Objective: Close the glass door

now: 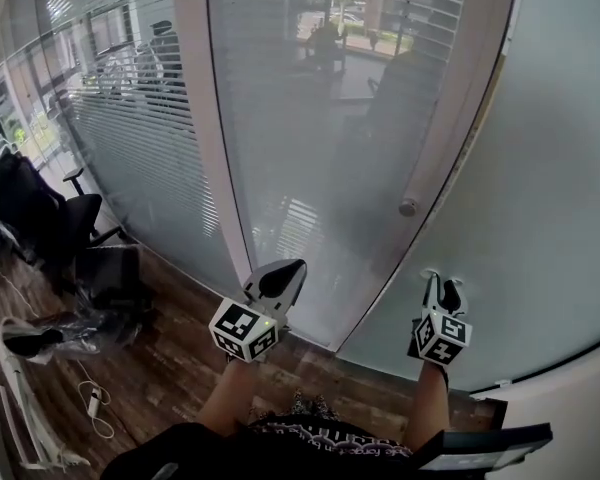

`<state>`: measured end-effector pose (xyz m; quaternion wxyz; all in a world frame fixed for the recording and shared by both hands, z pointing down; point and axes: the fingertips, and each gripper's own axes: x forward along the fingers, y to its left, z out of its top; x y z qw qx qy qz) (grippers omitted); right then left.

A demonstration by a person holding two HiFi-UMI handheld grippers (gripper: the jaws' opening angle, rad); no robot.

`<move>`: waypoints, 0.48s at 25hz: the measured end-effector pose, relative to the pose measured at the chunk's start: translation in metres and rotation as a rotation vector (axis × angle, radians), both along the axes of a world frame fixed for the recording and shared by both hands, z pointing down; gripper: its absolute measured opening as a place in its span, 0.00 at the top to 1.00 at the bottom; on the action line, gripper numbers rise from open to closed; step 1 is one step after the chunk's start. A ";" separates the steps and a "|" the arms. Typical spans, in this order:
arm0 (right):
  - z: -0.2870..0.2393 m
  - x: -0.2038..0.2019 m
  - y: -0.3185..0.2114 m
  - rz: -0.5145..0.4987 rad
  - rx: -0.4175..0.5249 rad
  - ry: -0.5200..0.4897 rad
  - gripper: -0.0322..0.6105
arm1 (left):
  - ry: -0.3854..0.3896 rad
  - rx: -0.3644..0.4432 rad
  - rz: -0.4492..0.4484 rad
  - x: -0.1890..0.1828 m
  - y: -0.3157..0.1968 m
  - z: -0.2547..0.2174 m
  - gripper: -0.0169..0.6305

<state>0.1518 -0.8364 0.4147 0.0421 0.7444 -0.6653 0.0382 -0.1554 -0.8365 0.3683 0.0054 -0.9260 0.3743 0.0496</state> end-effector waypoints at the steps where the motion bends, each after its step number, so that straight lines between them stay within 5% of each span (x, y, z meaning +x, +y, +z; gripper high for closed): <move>1: 0.000 0.001 -0.002 0.002 -0.001 0.000 0.78 | 0.001 0.002 0.005 0.001 -0.002 -0.001 0.97; 12: 0.001 0.008 -0.015 0.023 -0.016 0.000 0.78 | 0.007 0.002 0.041 0.009 -0.012 -0.006 0.97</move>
